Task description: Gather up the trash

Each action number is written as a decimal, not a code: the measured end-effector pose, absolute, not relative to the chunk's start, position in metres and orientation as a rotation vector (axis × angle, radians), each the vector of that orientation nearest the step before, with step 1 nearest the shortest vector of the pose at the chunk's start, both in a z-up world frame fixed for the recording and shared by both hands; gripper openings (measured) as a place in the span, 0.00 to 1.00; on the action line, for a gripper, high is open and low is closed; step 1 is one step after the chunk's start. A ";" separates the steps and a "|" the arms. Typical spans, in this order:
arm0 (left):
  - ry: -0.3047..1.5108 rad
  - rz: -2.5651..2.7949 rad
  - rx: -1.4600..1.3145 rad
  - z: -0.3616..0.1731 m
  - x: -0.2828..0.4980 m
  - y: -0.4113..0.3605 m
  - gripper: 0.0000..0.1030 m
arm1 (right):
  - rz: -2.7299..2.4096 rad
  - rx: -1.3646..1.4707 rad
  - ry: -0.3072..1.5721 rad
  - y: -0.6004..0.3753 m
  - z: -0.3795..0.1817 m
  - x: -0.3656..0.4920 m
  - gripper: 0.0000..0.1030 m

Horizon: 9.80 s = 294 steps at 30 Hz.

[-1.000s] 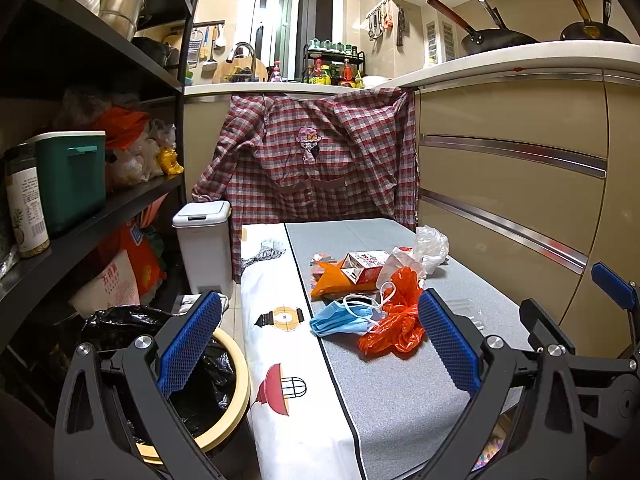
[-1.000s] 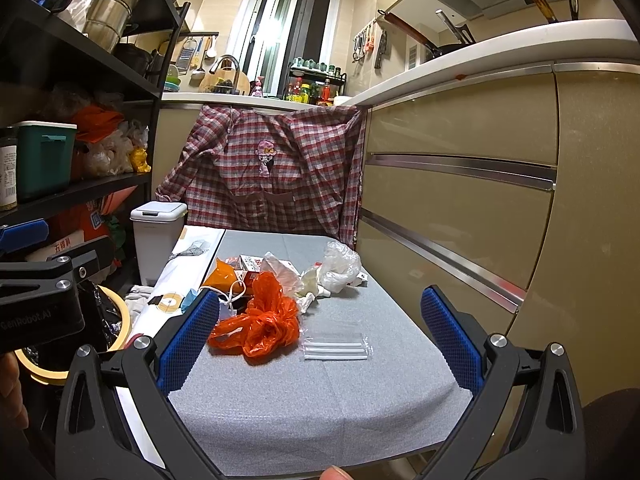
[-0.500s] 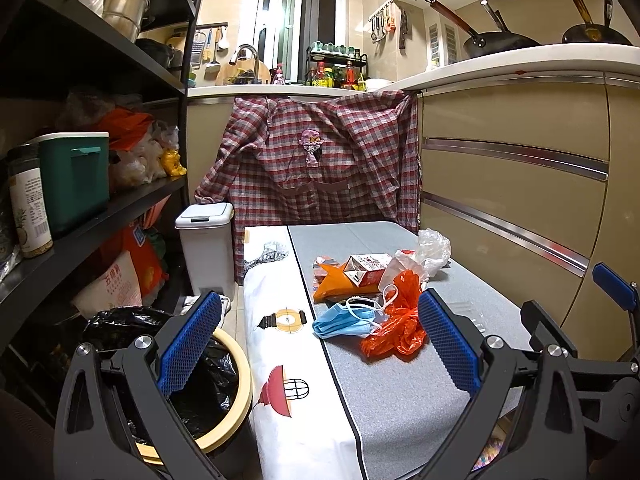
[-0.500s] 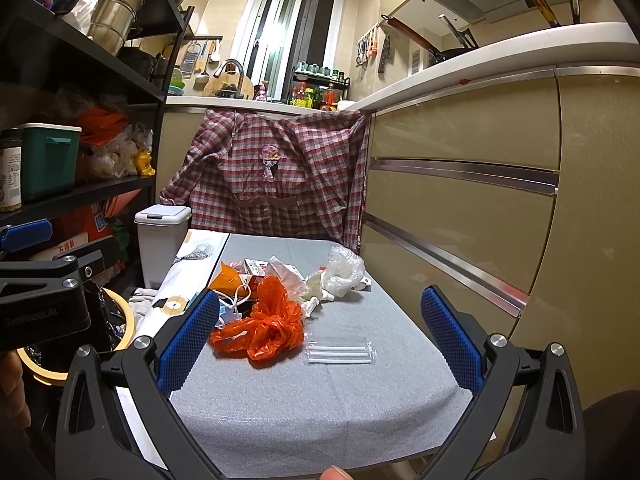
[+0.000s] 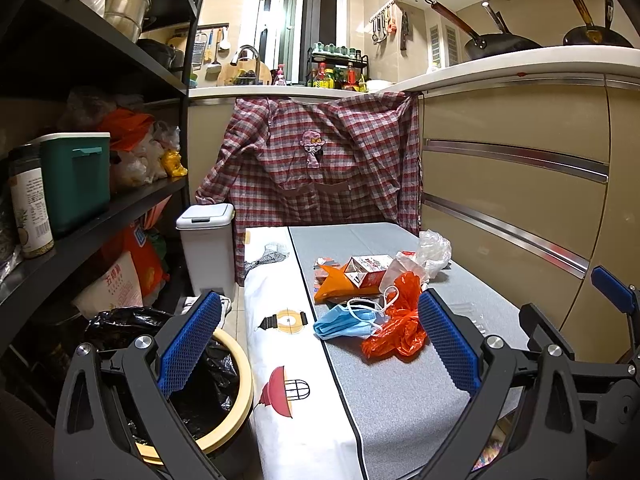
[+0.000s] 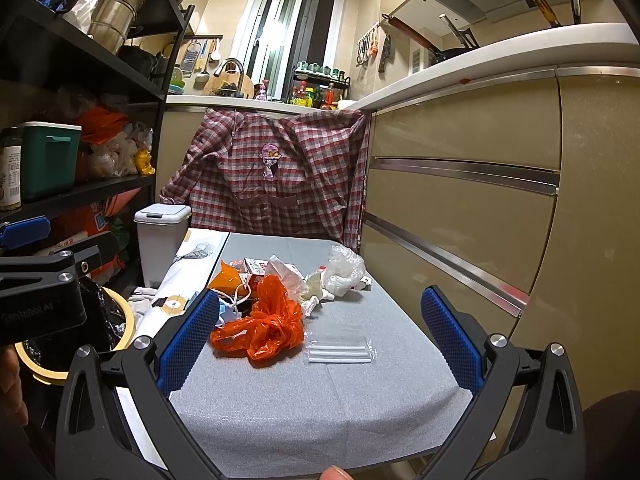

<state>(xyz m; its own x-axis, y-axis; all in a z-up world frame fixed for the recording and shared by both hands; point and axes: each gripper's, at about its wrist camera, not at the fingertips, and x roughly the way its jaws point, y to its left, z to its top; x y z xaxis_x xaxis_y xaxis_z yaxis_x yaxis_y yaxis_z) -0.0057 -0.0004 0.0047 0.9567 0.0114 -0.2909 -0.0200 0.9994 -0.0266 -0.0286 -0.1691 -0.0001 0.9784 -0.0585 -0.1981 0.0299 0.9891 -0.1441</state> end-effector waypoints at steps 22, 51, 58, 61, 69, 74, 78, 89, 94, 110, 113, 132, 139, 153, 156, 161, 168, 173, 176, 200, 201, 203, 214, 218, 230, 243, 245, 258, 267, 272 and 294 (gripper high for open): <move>0.296 0.015 -0.031 0.005 -0.006 0.001 0.93 | -0.045 -0.144 0.205 -0.167 -0.003 -0.027 0.95; 0.386 0.121 -0.120 -0.009 0.057 0.040 0.93 | 0.028 0.058 0.483 -0.175 -0.049 0.123 0.96; 0.409 0.151 -0.120 -0.016 0.066 0.046 0.93 | -0.004 0.114 0.593 -0.174 -0.078 0.175 0.96; 0.423 0.162 -0.132 -0.020 0.071 0.051 0.93 | 0.001 0.107 0.613 -0.166 -0.083 0.188 0.96; 0.440 0.181 -0.129 -0.026 0.078 0.055 0.93 | 0.026 0.106 0.638 -0.161 -0.088 0.196 0.23; 0.457 0.166 -0.135 -0.030 0.084 0.052 0.93 | 0.037 0.147 0.583 -0.173 -0.069 0.180 0.19; 0.461 0.112 -0.093 -0.030 0.090 0.035 0.93 | 0.052 0.205 0.529 -0.188 -0.042 0.166 0.19; 0.600 -0.031 -0.066 -0.069 0.138 -0.014 0.93 | 0.058 0.205 0.438 -0.205 -0.009 0.145 0.19; 0.660 -0.043 -0.073 -0.092 0.156 -0.028 0.93 | 0.044 0.207 0.443 -0.215 -0.014 0.147 0.19; 0.730 -0.072 -0.194 -0.102 0.166 -0.017 0.05 | 0.049 0.213 0.448 -0.215 -0.020 0.153 0.20; 0.684 -0.060 -0.185 -0.083 0.157 -0.011 0.04 | 0.053 0.211 0.434 -0.213 -0.016 0.150 0.20; 0.510 0.305 -0.069 0.036 0.065 0.117 0.04 | 0.393 0.135 0.415 -0.076 0.024 0.121 0.20; 0.482 0.388 -0.148 0.046 0.039 0.168 0.04 | 0.560 0.074 0.453 -0.018 0.019 0.107 0.20; 0.510 0.449 -0.206 0.025 0.045 0.208 0.04 | 0.680 -0.030 0.506 0.059 -0.019 0.113 0.20; 0.515 0.463 -0.211 0.020 0.048 0.214 0.04 | 0.691 -0.033 0.547 0.067 -0.035 0.120 0.20; 0.538 0.478 -0.231 0.011 0.054 0.226 0.04 | 0.713 -0.055 0.586 0.078 -0.054 0.126 0.20; 0.562 0.503 -0.233 0.003 0.060 0.239 0.04 | 0.705 -0.053 0.623 0.085 -0.068 0.135 0.20; 0.570 0.511 -0.237 -0.001 0.064 0.245 0.04 | 0.724 -0.065 0.625 0.097 -0.074 0.133 0.20; 0.576 0.514 -0.239 -0.003 0.065 0.247 0.04 | 0.729 -0.053 0.601 0.098 -0.075 0.132 0.23; 0.637 0.470 -0.263 -0.019 0.077 0.229 0.04 | 0.596 0.032 0.514 0.035 -0.054 0.138 0.59; 0.645 0.464 -0.259 -0.021 0.079 0.226 0.04 | 0.589 0.036 0.515 0.031 -0.054 0.137 0.59; 0.661 0.452 -0.256 -0.025 0.083 0.222 0.05 | 0.581 0.031 0.509 0.026 -0.052 0.135 0.59; 0.625 0.509 -0.207 -0.024 0.084 0.215 0.91 | 0.533 0.044 0.494 0.004 -0.046 0.132 0.60; 0.599 0.515 -0.218 -0.018 0.082 0.218 0.91 | 0.518 0.040 0.493 -0.003 -0.045 0.130 0.61; 0.644 0.515 -0.203 -0.021 0.083 0.218 0.93 | 0.508 0.032 0.477 -0.006 -0.039 0.122 0.62; 0.663 0.505 -0.273 -0.025 0.082 0.228 0.93 | 0.548 0.056 0.497 0.000 -0.040 0.124 0.63; 0.655 0.478 -0.305 -0.023 0.081 0.229 0.93 | 0.589 0.065 0.493 0.003 -0.037 0.120 0.64; 0.615 0.411 -0.287 -0.016 0.078 0.218 0.93 | 0.720 -0.057 0.512 0.041 -0.039 0.101 0.66; 0.616 0.389 -0.378 -0.017 0.076 0.228 0.93 | 0.704 -0.058 0.547 0.042 -0.047 0.107 0.67; 0.675 0.388 -0.457 -0.028 0.079 0.237 0.93 | 0.703 -0.057 0.548 0.042 -0.047 0.107 0.67; 0.773 0.255 -0.570 -0.048 0.090 0.234 0.93 | 0.754 -0.062 0.540 0.055 -0.044 0.103 0.70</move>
<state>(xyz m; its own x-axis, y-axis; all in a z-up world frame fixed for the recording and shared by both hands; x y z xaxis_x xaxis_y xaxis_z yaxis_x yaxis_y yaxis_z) 0.0902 0.2345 -0.0482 0.6948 0.0126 -0.7191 -0.4181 0.8206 -0.3896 0.1030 0.0545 -0.0441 0.5998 0.6345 -0.4875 -0.6658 0.7336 0.1357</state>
